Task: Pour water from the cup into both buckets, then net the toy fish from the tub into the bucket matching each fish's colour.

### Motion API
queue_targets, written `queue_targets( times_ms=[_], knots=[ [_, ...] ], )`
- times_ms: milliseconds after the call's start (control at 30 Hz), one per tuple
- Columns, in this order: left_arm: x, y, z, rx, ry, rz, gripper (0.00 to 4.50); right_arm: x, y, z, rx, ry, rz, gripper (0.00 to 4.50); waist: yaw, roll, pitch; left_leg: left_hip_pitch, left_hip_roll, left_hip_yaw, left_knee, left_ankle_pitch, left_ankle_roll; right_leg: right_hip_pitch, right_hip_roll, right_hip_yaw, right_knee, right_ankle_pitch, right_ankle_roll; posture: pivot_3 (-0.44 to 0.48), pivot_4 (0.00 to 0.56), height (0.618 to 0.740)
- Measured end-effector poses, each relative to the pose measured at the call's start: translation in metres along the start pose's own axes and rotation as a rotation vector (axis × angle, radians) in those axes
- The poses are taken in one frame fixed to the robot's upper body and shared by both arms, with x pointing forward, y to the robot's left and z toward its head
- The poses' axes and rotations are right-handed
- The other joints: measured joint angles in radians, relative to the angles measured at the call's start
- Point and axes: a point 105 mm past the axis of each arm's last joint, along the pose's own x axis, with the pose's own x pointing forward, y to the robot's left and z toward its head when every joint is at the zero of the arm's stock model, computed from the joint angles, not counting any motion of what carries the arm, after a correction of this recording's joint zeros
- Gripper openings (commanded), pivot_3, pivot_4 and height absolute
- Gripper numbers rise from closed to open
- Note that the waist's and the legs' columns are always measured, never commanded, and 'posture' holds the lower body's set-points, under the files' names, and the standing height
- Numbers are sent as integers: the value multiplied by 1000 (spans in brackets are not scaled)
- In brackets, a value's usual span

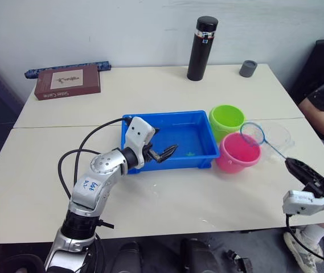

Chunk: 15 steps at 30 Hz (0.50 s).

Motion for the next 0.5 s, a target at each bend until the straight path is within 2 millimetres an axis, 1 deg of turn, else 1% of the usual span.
queue_targets(
  times_ms=[67,100,200,267,367,500],
  knots=[
    [0,0,0,0,-1,0,4484,14,-28,15,52,-61,-102,0,-2,0,0,0,0,-1,0,0,0,0,1,0,1,0,0,0,150,740],
    [0,0,0,1,-2,1,4484,20,-38,23,77,-95,-134,0,0,0,0,1,0,-1,-1,0,0,0,1,0,1,0,0,0,150,740],
    [-2,1,-1,0,-2,17,4484,35,-53,46,190,-181,-184,0,5,0,0,0,0,-1,0,3,-5,0,1,-1,2,0,0,0,150,740],
    [-5,3,0,0,-6,34,4484,46,-58,61,276,-234,-183,0,5,0,0,0,0,-1,1,3,-4,0,1,0,2,0,0,0,150,740],
    [-8,6,-1,-3,-7,66,4484,65,-65,77,436,-292,-161,0,5,0,0,0,0,-1,1,3,-4,0,1,-1,2,0,0,0,150,740],
    [-12,8,-4,-10,-1,99,4484,87,-63,91,657,-337,-72,0,6,0,0,-1,1,-2,1,2,-2,0,0,-1,2,0,0,0,150,740]
  ],
)
